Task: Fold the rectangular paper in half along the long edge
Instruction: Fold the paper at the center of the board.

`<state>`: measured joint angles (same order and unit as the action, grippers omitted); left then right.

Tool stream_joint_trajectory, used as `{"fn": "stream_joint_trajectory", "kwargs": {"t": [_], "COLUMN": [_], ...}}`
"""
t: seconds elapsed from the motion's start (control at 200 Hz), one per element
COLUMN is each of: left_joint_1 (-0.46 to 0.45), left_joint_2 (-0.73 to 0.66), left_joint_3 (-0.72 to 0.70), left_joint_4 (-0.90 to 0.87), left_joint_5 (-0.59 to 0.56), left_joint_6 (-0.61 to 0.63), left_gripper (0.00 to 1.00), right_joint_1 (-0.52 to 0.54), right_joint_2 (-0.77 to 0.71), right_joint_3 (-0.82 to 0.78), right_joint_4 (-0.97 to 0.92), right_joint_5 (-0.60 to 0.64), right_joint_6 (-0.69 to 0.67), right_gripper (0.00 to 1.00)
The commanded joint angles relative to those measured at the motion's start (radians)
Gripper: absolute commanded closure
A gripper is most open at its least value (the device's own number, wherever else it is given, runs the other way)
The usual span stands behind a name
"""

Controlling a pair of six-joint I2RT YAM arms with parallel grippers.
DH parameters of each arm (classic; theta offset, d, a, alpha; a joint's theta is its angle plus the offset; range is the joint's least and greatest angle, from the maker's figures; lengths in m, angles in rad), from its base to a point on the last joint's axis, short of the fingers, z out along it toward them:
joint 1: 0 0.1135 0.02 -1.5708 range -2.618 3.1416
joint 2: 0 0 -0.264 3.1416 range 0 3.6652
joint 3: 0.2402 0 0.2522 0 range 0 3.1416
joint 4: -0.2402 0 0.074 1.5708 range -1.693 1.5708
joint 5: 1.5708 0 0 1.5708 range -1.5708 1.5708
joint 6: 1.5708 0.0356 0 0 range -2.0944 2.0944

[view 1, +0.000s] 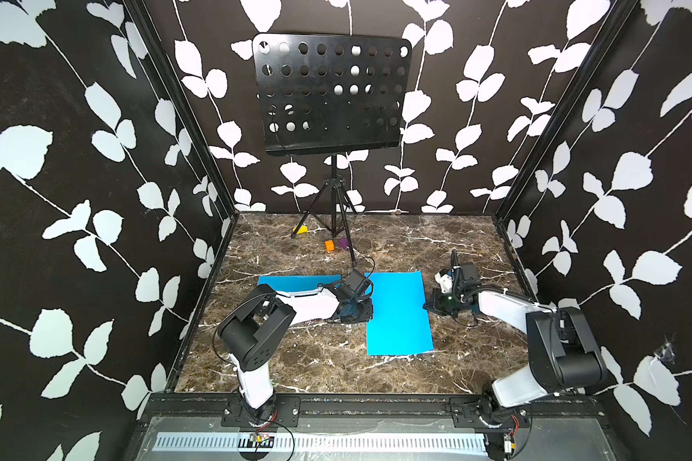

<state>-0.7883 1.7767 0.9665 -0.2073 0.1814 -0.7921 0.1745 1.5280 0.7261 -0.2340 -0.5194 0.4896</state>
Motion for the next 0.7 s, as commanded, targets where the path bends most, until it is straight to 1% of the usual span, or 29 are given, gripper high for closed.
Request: {"fn": "stream_joint_trajectory", "kwargs": {"t": [0.0, 0.17, 0.26, 0.42, 0.595, 0.695], "left_joint_1": [0.004, 0.004, 0.004, 0.004, 0.004, 0.004], "left_joint_2": [0.046, 0.050, 0.050, 0.056, 0.051, 0.051], "left_joint_3": [-0.034, -0.034, -0.032, -0.035, -0.042, -0.047], "left_joint_4": [-0.151, -0.146, -0.143, -0.137, -0.128, -0.121], "left_joint_5": [-0.046, -0.042, -0.040, -0.035, -0.036, -0.034], "left_joint_6": [0.014, 0.013, 0.010, 0.008, 0.005, 0.003], "left_gripper": [0.82, 0.84, 0.85, 0.87, 0.88, 0.88], "right_joint_1": [-0.004, -0.004, 0.009, 0.062, 0.130, 0.174], "right_joint_2": [-0.014, -0.026, -0.035, -0.043, -0.041, -0.030], "right_joint_3": [0.001, 0.006, 0.019, 0.061, 0.098, 0.118], "right_joint_4": [-0.006, -0.008, -0.031, -0.072, -0.073, -0.049], "right_joint_5": [0.000, -0.020, -0.009, 0.044, 0.080, 0.084], "right_joint_6": [-0.008, -0.026, -0.045, -0.063, -0.048, -0.017], "right_gripper": [1.00, 1.00, 1.00, 1.00, 1.00, 1.00]}}
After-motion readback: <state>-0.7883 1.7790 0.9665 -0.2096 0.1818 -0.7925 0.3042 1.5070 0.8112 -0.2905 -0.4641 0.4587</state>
